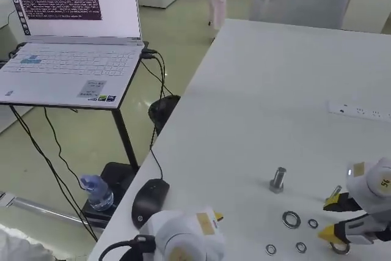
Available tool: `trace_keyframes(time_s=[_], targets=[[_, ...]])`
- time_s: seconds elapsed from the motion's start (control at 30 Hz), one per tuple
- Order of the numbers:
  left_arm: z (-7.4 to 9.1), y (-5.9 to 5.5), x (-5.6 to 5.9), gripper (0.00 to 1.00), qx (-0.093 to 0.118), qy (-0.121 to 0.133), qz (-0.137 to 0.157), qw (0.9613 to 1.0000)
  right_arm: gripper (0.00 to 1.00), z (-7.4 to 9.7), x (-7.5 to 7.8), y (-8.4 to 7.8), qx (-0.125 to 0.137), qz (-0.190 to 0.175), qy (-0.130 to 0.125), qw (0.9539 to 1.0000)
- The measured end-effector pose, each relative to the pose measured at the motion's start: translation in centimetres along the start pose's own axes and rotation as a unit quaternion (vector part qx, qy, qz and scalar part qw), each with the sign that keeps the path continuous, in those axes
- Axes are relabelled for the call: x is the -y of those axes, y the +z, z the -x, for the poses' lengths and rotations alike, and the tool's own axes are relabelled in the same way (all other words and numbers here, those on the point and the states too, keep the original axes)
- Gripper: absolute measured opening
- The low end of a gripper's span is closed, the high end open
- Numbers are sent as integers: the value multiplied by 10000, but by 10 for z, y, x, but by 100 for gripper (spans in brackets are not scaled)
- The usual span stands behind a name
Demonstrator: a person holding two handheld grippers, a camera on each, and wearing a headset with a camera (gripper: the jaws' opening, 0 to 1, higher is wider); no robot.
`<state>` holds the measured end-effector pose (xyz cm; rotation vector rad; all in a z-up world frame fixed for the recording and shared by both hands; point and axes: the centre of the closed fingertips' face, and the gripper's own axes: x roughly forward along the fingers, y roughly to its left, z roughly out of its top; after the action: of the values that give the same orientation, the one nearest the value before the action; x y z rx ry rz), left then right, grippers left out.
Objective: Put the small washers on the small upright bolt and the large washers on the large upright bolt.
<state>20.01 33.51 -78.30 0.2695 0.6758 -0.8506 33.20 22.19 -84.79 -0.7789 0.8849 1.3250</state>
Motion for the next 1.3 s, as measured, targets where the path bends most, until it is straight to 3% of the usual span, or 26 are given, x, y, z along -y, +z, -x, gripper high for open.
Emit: trace_keyframes(time_s=[0.7,0.93,1.3], targets=[[-2,-1,-1,87,66,-33,-43,10000,25,-21,4,-4,-529,382,146,9978],[-2,-2,1,85,55,-55,-35,10000,22,-27,5,-13,-766,553,161,9954],[-3,0,-1,83,67,-68,60,9999,18,-28,7,-13,-813,675,98,9944]])
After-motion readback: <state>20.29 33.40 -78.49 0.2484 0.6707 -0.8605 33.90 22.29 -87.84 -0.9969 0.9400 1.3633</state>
